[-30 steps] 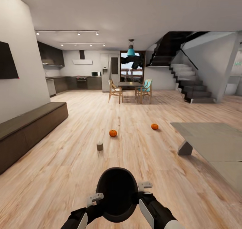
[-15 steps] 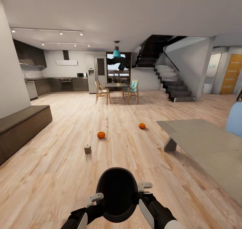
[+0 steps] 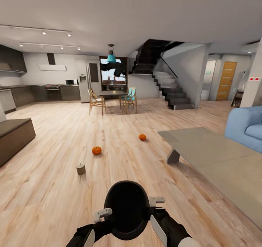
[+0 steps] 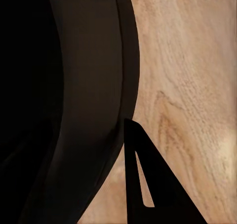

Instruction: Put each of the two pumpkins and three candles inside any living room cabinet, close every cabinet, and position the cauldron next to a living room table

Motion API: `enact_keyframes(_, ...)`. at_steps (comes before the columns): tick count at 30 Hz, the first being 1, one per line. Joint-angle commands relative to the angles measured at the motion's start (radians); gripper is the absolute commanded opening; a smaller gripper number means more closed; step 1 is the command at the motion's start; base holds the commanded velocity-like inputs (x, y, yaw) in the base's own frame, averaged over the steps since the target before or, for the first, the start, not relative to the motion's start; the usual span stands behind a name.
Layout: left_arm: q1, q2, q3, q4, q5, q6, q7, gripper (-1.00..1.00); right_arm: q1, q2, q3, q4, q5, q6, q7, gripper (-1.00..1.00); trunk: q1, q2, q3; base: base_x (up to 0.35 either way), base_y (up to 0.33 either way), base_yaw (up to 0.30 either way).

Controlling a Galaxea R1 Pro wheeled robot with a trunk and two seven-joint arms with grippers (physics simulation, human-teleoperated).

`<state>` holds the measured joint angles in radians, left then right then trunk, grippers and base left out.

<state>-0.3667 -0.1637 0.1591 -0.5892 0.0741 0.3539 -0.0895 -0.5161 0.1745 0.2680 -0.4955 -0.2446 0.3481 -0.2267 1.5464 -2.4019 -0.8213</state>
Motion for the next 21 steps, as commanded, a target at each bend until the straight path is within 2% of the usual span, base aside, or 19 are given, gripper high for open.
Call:
enact_keyframes(1, 0.000, 0.001, 0.002, 0.000, 0.000, 0.000, 0.002, -1.00, -0.001, 0.000, -0.003, -0.014, 0.005, -0.001, 0.001, -1.00, 0.000, 0.000, 0.000, 0.281, 0.131, -0.078)
enact_keyframes(8, 0.000, 0.001, 0.002, 0.000, 0.000, 0.000, 0.002, -1.00, -0.001, 0.000, -0.003, -0.014, 0.005, -0.001, 0.002, -1.00, 0.000, 0.000, 0.000, 0.152, 0.072, -0.057)
enact_keyframes(12, 0.000, 0.001, 0.002, 0.000, 0.000, 0.000, 0.002, -1.00, -0.001, 0.000, -0.003, -0.014, 0.005, -0.001, 0.003, -1.00, 0.000, 0.000, 0.000, 0.011, 0.006, -0.232)
enact_keyframes(16, 0.000, 0.001, 0.002, 0.000, 0.000, 0.000, 0.001, -1.00, -0.001, 0.000, -0.003, -0.014, 0.005, -0.001, 0.036, -1.00, 0.000, 0.000, 0.000, 0.001, 0.001, -0.272)
enact_keyframes(21, 0.000, 0.002, 0.001, -0.001, 0.030, 0.000, 0.001, -1.00, -0.001, 0.000, -0.003, -0.014, 0.005, -0.001, 0.047, -1.00, 0.000, 0.000, 0.000, 0.000, 0.000, -0.277)
